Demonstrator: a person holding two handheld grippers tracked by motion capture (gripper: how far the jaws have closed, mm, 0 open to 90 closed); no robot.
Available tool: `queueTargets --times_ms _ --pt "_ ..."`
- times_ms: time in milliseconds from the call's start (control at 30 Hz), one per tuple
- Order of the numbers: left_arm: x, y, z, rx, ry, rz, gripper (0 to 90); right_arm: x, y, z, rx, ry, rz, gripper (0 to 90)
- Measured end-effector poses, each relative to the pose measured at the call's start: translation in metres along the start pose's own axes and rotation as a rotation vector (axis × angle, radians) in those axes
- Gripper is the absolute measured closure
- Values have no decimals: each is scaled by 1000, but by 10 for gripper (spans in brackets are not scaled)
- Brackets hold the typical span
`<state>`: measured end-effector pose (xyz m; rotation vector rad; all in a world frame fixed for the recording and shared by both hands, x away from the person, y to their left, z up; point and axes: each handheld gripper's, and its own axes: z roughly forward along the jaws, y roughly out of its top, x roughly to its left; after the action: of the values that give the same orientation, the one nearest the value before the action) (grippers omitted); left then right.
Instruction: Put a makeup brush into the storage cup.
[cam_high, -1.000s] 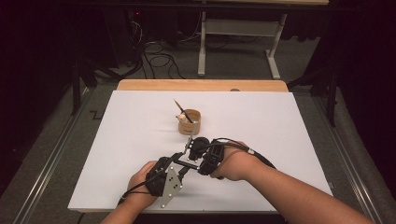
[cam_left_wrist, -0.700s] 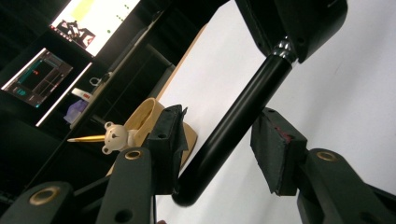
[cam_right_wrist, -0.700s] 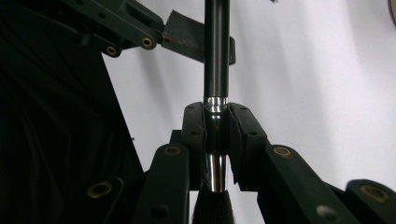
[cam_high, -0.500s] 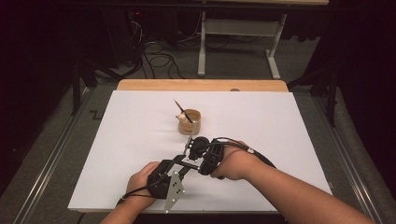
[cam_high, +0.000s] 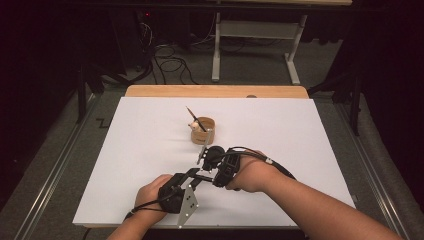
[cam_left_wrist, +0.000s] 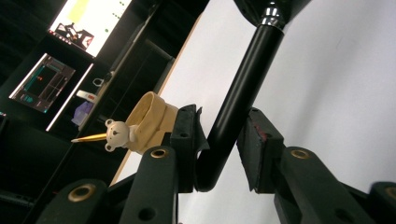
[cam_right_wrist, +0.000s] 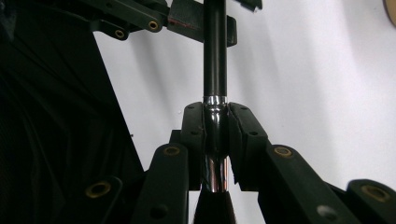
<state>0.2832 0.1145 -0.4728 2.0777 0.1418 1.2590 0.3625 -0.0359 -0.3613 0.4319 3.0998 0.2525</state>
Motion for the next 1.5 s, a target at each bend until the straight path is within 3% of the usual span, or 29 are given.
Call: queueTargets --times_ms 133,467,1000,1300,1500 --pt "-1 0 1 1 -17 2 719 -1 0 -2 -8 -10 6 769" --pt "-4 0 2 -3 -36 30 790 -5 -2 -8 -32 -7 -1 623" --pt "0 -2 1 1 -34 8 791 -9 -6 -13 -85 -68 8 271" --pt "3 -7 1 12 -32 -9 791 -16 -15 -18 -85 -97 19 195" --pt "5 -10 1 21 -30 -32 791 -21 -25 -23 -99 -106 54 172"
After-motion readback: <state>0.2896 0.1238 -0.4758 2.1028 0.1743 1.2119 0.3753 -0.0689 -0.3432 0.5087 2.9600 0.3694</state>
